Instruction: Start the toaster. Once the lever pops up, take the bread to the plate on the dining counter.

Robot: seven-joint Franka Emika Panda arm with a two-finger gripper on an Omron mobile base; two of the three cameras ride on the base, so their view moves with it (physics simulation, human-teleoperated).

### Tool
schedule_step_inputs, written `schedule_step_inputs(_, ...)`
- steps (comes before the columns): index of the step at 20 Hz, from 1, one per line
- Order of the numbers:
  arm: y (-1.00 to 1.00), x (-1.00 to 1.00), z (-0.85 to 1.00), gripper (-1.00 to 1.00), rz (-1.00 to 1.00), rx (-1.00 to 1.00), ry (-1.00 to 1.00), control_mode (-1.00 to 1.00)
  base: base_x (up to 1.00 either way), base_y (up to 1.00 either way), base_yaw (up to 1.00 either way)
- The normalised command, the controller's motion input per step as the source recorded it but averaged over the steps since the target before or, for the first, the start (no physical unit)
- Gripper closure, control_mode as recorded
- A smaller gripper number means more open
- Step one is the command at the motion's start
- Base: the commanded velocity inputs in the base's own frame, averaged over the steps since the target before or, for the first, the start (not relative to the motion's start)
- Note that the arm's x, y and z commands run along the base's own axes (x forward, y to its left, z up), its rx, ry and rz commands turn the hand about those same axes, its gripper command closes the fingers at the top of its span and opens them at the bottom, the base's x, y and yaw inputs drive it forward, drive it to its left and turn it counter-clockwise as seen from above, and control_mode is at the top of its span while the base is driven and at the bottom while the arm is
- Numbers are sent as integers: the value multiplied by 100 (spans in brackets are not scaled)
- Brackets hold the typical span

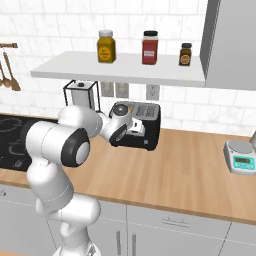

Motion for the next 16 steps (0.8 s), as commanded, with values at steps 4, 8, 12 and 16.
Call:
schedule_step_inputs(4,0,0,0,-100,0,0,0,-100,0,0,0)
schedule_step_inputs(8,0,0,0,-100,0,0,0,-100,0,0,0)
schedule_step_inputs(12,0,-1,21,-100,0,0,0,-100,0,0,0)
schedule_step_inputs(16,0,-2,30,-100,0,0,0,-100,0,0,0)
